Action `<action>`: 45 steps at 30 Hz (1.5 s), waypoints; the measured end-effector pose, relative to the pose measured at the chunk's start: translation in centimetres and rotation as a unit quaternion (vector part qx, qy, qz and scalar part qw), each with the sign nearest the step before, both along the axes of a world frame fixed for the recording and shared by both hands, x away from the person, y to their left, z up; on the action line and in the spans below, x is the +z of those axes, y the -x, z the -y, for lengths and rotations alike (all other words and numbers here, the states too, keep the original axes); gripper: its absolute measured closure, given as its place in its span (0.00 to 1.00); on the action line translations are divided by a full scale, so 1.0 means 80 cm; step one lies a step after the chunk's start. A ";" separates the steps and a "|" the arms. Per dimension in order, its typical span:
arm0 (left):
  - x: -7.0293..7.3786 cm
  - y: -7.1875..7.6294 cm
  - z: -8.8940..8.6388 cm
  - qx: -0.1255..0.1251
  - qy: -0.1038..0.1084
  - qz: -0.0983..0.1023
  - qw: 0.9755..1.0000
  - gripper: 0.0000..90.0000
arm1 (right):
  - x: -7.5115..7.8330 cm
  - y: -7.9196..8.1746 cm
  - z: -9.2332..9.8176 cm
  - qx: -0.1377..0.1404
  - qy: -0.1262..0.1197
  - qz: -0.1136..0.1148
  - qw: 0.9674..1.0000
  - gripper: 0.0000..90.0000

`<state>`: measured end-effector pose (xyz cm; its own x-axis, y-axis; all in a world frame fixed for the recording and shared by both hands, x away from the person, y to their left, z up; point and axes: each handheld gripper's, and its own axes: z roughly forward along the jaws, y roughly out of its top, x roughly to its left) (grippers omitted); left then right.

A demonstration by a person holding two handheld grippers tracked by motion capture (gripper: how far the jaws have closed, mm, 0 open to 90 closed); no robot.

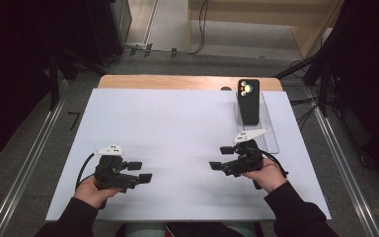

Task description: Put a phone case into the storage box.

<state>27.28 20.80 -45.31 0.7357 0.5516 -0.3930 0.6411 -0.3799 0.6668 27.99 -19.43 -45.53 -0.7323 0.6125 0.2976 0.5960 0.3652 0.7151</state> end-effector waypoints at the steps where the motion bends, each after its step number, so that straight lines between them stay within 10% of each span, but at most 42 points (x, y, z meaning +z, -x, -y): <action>1: 0.000 0.000 0.000 -0.001 0.000 0.000 1.000 0.32 | -0.001 0.002 0.002 0.003 0.002 0.002 1.000 0.25; 45: -0.005 0.009 -0.005 -0.012 0.000 0.003 1.000 0.32 | -0.029 0.051 0.072 -0.032 0.047 -0.012 0.998 0.25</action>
<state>26.57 21.17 -45.70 0.7515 0.5337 -0.3878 0.6271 -0.3952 0.6712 23.93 -25.17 -47.86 -0.6847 0.6834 0.2532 0.6364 0.3912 0.6649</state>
